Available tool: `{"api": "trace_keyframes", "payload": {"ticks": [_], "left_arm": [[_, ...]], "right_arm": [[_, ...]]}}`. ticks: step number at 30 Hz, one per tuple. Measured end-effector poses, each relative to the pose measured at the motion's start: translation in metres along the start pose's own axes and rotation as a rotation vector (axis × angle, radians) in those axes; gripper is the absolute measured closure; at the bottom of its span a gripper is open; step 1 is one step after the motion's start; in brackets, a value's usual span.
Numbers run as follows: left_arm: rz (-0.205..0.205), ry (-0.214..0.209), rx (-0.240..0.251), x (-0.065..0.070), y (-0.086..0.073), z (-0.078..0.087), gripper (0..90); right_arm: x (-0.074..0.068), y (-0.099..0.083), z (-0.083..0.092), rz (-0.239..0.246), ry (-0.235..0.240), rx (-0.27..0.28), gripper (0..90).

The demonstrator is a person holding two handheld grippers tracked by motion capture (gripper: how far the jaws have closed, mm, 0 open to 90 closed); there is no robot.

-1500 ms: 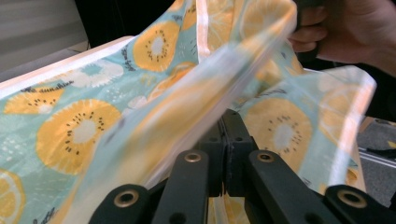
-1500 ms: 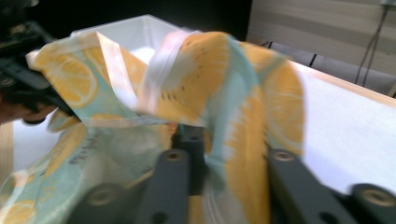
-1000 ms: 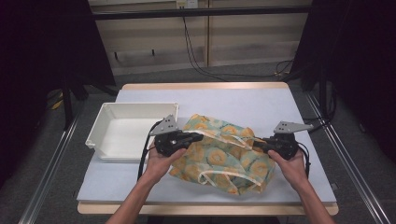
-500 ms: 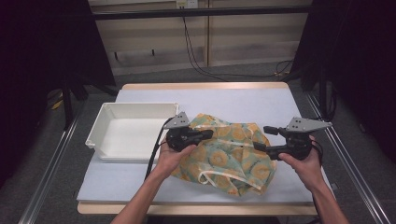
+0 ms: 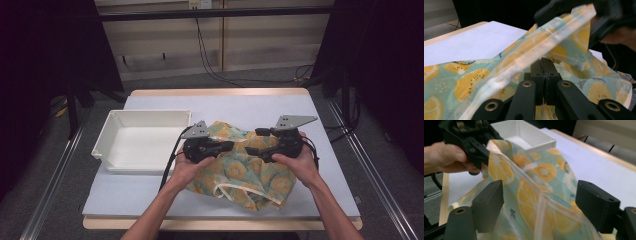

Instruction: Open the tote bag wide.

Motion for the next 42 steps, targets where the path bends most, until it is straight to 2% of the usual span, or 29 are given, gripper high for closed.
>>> {"api": "trace_keyframes", "payload": {"ticks": [4, 6, 7, 8, 9, 10, 11, 12, 14, 15, 16, 17, 18, 19, 21, 22, 25, 26, 27, 29, 30, 32, 33, 34, 36, 38, 40, 41, 42], "left_arm": [[0.008, -0.004, 0.027, 0.001, 0.003, 0.001, 87.7], [0.007, -0.009, 0.025, 0.003, 0.004, 0.003, 86.0], [0.006, -0.01, 0.034, 0.006, 0.005, 0.006, 81.2], [0.006, -0.01, 0.034, 0.006, 0.005, 0.006, 77.8], [0.007, -0.017, 0.029, 0.009, 0.005, 0.008, 77.8], [-0.009, -0.037, 0.024, 0.016, 0.006, 0.01, 77.6], [-0.032, -0.059, 0.021, 0.028, 0.008, 0.012, 74.6], [-0.032, -0.059, 0.021, 0.028, 0.008, 0.012, 72.5], [-0.047, -0.103, 0.026, 0.041, 0.011, 0.012, 69.5], [-0.057, -0.113, -0.01, 0.047, 0.01, 0.007, 63.7], [-0.057, -0.113, -0.01, 0.047, 0.01, 0.007, 59.9], [-0.055, -0.077, -0.043, 0.041, 0.005, -0.001, 56.5], [-0.055, -0.077, -0.043, 0.041, 0.005, -0.001, 54.2], [-0.061, -0.05, -0.064, 0.037, 0.001, -0.004, 50.5], [-0.035, -0.019, -0.076, 0.026, -0.007, -0.012, 41.3], [-0.035, -0.019, -0.076, 0.026, -0.007, -0.012, 36.4], [-0.055, -0.016, -0.096, 0.022, -0.012, -0.019, 35.2], [-0.062, -0.019, -0.119, 0.02, -0.015, -0.022, 35.4], [-0.05, 0.003, -0.152, 0.017, -0.023, -0.028, 37.3], [-0.061, 0.005, -0.179, 0.016, -0.026, -0.03, 48.1], [-0.067, 0.031, -0.193, 0.015, -0.029, -0.032, 48.1], [-0.061, 0.022, -0.181, 0.014, -0.031, -0.032, 67.3], [-0.042, 0.02, -0.159, 0.014, -0.028, -0.027, 85.3], [-0.042, 0.02, -0.159, 0.014, -0.028, -0.027, 88.9], [-0.041, 0.01, -0.142, 0.02, -0.023, -0.022, 89.6], [-0.063, -0.022, -0.128, 0.033, -0.018, -0.018, 89.9], [-0.084, -0.069, -0.124, 0.047, -0.015, -0.013, 90.0], [-0.103, -0.115, -0.126, 0.062, -0.014, -0.012, 90.0], [-0.103, -0.115, -0.126, 0.062, -0.014, -0.012, 90.0]], "right_arm": [[0.0, -0.009, -0.016, -0.016, 0.043, -0.039, 31.7], [0.003, -0.013, -0.021, -0.01, 0.036, -0.067, 47.1], [0.007, -0.016, -0.023, -0.021, 0.035, -0.088, 60.3], [0.007, -0.016, -0.023, -0.021, 0.035, -0.088, 60.3], [0.01, -0.017, -0.023, -0.034, 0.056, -0.081, 74.6], [0.011, -0.017, -0.023, -0.048, 0.076, -0.071, 79.1], [0.014, -0.017, -0.024, -0.067, 0.064, -0.067, 87.3], [0.014, -0.017, -0.024, -0.067, 0.064, -0.067, 87.3], [0.016, -0.018, -0.025, -0.083, 0.067, -0.066, 89.5], [0.017, -0.019, -0.027, -0.093, 0.063, -0.071, 90.0], [0.017, -0.019, -0.027, -0.093, 0.063, -0.071, 90.0], [0.017, -0.018, -0.027, -0.106, 0.071, -0.064, 90.0], [0.017, -0.018, -0.027, -0.106, 0.071, -0.064, 90.0], [0.017, -0.017, -0.027, -0.112, 0.078, -0.061, 90.0], [0.017, -0.018, -0.026, -0.106, 0.074, -0.069, 90.0], [0.017, -0.018, -0.026, -0.106, 0.074, -0.069, 90.0], [0.021, -0.02, -0.025, -0.117, 0.069, -0.071, 90.0], [0.022, -0.021, -0.025, -0.117, 0.073, -0.071, 90.0], [0.022, -0.02, -0.024, -0.125, 0.075, -0.07, 90.0], [0.021, -0.02, -0.023, -0.123, 0.08, -0.069, 90.0], [0.021, -0.02, -0.023, -0.123, 0.08, -0.069, 90.0], [0.022, -0.021, -0.023, -0.121, 0.08, -0.074, 90.0], [0.024, -0.021, -0.022, -0.125, 0.075, -0.077, 90.0], [0.024, -0.021, -0.022, -0.125, 0.075, -0.077, 90.0], [0.027, -0.022, -0.022, -0.131, 0.072, -0.078, 90.0], [0.035, -0.023, -0.024, -0.145, 0.071, -0.081, 90.0], [0.038, -0.024, -0.026, -0.156, 0.07, -0.083, 90.0], [0.046, -0.024, -0.029, -0.185, 0.07, -0.08, 90.0], [0.046, -0.024, -0.029, -0.185, 0.07, -0.08, 90.0]]}}
Point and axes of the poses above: each handheld gripper's, and its own axes: z roughly backward along the jaws, y roughly out of its top, x roughly to its right, the point moved 6 cm from there along -z, roughly forward along the jaws, and after that the axes turned 9 degrees about -y, right-handed, at the moved point
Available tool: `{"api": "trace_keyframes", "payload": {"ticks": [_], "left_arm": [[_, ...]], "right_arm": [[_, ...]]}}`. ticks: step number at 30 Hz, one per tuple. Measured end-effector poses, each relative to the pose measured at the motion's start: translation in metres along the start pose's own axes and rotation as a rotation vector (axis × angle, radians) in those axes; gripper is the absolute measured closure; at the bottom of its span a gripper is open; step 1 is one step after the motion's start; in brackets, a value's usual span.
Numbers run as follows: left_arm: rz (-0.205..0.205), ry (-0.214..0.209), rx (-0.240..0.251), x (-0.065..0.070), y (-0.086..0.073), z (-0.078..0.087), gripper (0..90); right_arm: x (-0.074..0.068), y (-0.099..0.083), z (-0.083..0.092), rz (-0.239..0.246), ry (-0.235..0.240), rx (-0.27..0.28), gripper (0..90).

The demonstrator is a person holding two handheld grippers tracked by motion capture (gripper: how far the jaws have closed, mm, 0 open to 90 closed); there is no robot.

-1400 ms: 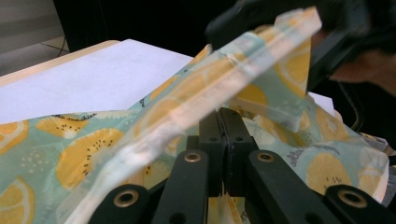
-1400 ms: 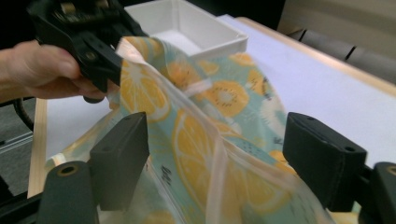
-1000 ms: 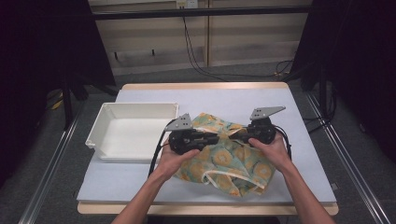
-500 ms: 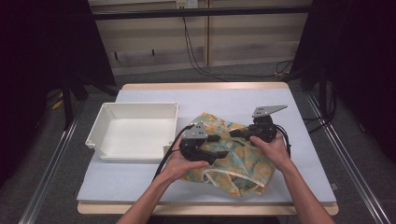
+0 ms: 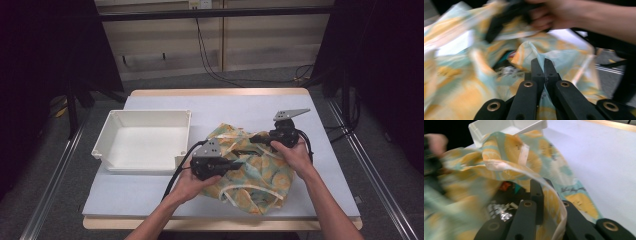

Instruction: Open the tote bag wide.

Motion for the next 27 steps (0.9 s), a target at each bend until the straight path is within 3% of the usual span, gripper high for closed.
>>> {"api": "trace_keyframes", "payload": {"ticks": [2, 6, 10, 15, 23, 27], "left_arm": [[-0.038, -0.011, -0.019, 0.013, -0.001, -0.002, 90.0], [-0.051, -0.04, -0.051, 0.032, -0.007, -0.003, 90.0], [-0.041, -0.082, -0.03, 0.045, -0.013, -0.003, 90.0], [-0.06, -0.146, -0.057, 0.06, -0.022, -0.01, 90.0], [-0.083, -0.237, -0.09, 0.076, -0.035, -0.026, 90.0], [-0.089, -0.242, -0.103, 0.078, -0.038, -0.029, 90.0]], "right_arm": [[0.007, 0.002, -0.003, -0.012, -0.009, -0.005, 90.0], [0.016, 0.003, -0.01, -0.028, -0.02, -0.023, 90.0], [0.027, 0.001, -0.022, -0.048, -0.029, -0.048, 90.0], [0.037, 0.004, -0.032, -0.073, -0.038, -0.064, 90.0], [0.049, 0.021, -0.04, -0.085, -0.083, -0.036, 90.0], [0.047, 0.027, -0.044, -0.078, -0.094, -0.03, 90.0]]}}
Point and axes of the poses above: each handheld gripper's, and its own axes: z roughly backward along the jaws, y roughly out of its top, x roughly to its right, the point moved 6 cm from there along -z, roughly forward along the jaws, and after that the axes turned 9 degrees about -y, right-handed, at the moved point
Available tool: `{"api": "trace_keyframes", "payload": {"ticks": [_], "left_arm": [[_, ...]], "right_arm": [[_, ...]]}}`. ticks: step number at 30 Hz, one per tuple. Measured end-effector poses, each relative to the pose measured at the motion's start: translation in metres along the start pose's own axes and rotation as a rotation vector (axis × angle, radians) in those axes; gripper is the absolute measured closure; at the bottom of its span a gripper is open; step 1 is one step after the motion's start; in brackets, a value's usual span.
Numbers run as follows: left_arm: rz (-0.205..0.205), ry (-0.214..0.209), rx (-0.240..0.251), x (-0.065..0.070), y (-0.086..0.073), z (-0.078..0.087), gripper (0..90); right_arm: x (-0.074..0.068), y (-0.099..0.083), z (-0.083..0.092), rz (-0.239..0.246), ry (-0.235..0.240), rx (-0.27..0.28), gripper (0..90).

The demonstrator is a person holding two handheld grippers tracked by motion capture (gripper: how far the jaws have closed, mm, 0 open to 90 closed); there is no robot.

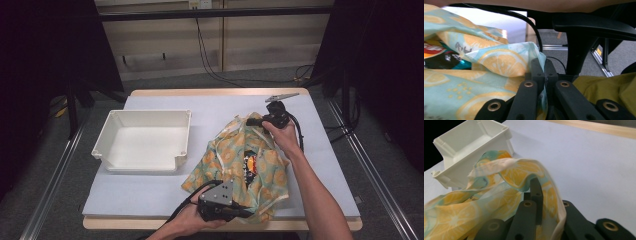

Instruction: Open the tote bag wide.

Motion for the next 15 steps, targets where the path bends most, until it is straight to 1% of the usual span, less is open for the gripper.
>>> {"api": "trace_keyframes", "payload": {"ticks": [1, 2, 3, 4, 5, 6, 7, 8, 9, 10, 11, 12, 13, 14, 15], "left_arm": [[0.008, -0.001, 0.001, -0.001, -0.002, 0.0, 90.0], [0.008, -0.001, 0.001, -0.001, -0.002, 0.0, 90.0], [0.027, -0.009, 0.022, -0.003, -0.003, 0.001, 90.0], [0.027, -0.009, 0.022, -0.003, -0.003, 0.001, 90.0], [0.037, 0.01, 0.021, -0.006, -0.005, 0.003, 90.0], [0.037, 0.01, 0.021, -0.006, -0.005, 0.003, 90.0], [0.04, 0.012, 0.035, -0.006, -0.005, 0.003, 90.0], [0.034, 0.021, 0.033, -0.008, -0.006, 0.003, 89.4], [0.045, 0.033, 0.045, -0.01, -0.006, 0.004, 87.9], [0.043, 0.034, 0.043, -0.011, -0.006, 0.006, 87.0], [0.046, 0.05, 0.048, -0.012, -0.006, 0.008, 85.4], [0.054, 0.061, 0.06, -0.013, -0.006, 0.01, 79.3], [0.056, 0.077, 0.061, -0.014, -0.005, 0.012, 79.3], [0.054, 0.092, 0.064, -0.015, -0.005, 0.015, 76.8], [0.061, 0.096, 0.075, -0.015, -0.004, 0.017, 73.7]], "right_arm": [[0.0, 0.001, -0.005, 0.006, -0.014, -0.003, 90.0], [0.0, 0.001, -0.005, 0.006, -0.014, -0.003, 90.0], [0.002, -0.001, -0.011, 0.008, -0.031, -0.017, 90.0], [0.002, -0.003, -0.014, 0.01, -0.034, -0.025, 90.0], [0.001, -0.005, -0.016, 0.013, -0.036, -0.028, 89.4], [0.0, -0.007, -0.018, 0.021, -0.034, -0.036, 85.3], [0.0, -0.007, -0.018, 0.021, -0.034, -0.036, 85.3], [-0.003, -0.009, -0.018, 0.029, -0.033, -0.048, 82.0], [-0.005, -0.01, -0.018, 0.041, -0.023, -0.052, 78.8], [-0.006, -0.01, -0.015, 0.05, -0.023, -0.051, 74.2], [-0.007, -0.009, -0.012, 0.052, -0.03, -0.046, 68.2], [-0.007, -0.007, -0.008, 0.054, -0.037, -0.036, 61.7], [-0.006, -0.006, -0.003, 0.053, -0.046, -0.03, 55.8], [-0.005, -0.005, 0.002, 0.051, -0.054, -0.018, 52.2], [-0.004, -0.005, 0.008, 0.043, -0.058, -0.01, 48.2]]}}
Point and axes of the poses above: each handheld gripper's, and its own axes: z roughly backward along the jaws, y roughly out of its top, x roughly to its right, the point moved 6 cm from there along -z, roughly forward along the jaws, and after that the axes turned 9 degrees about -y, right-handed, at the moved point
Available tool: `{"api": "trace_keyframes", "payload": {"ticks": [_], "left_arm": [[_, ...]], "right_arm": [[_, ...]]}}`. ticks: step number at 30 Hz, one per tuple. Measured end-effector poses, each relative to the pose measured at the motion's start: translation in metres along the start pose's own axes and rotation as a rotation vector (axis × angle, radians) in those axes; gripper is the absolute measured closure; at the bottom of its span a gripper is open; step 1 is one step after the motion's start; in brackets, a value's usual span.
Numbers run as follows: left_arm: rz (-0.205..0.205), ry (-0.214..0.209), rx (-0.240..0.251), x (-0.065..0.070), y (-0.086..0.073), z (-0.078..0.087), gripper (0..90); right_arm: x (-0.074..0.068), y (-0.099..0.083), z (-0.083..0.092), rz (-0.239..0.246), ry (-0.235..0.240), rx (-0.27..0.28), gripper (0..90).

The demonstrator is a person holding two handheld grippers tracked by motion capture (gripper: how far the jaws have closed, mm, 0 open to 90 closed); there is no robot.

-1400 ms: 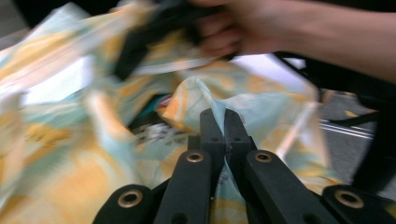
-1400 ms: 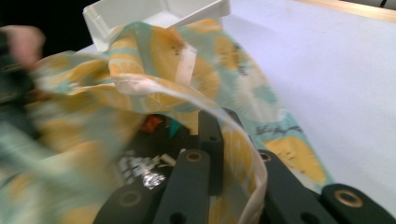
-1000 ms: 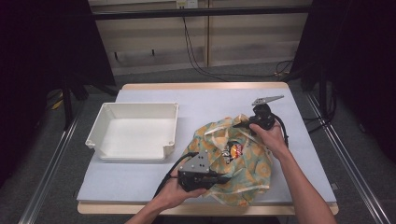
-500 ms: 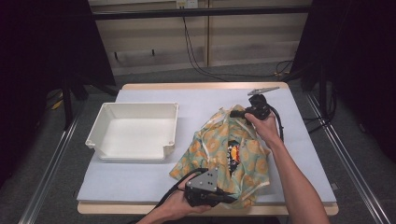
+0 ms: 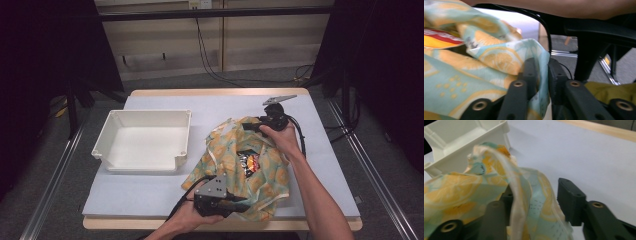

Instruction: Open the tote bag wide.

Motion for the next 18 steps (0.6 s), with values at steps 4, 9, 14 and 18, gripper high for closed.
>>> {"api": "trace_keyframes", "payload": {"ticks": [4, 9, 14, 18], "left_arm": [[0.001, 0.031, 0.019, -0.002, 0.003, 0.01, 66.5], [0.02, 0.063, 0.046, -0.001, 0.005, 0.016, 53.4], [0.033, 0.107, 0.058, 0.001, 0.004, 0.031, 43.7], [0.034, 0.133, 0.097, -0.001, 0.01, 0.047, 45.0]], "right_arm": [[0.003, -0.002, 0.019, 0.005, -0.03, 0.004, 33.5], [-0.001, 0.002, 0.041, 0.013, -0.047, 0.048, 22.0], [0.0, 0.001, 0.064, -0.001, -0.065, 0.082, 17.6], [-0.01, -0.006, 0.084, 0.001, -0.061, 0.11, 21.9]]}}
Point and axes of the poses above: each handheld gripper's, and its own axes: z roughly backward along the jaws, y roughly out of its top, x roughly to its right, the point moved 6 cm from there along -z, roughly forward along the jaws, and after that the axes turned 9 degrees about -y, right-handed, at the moved point
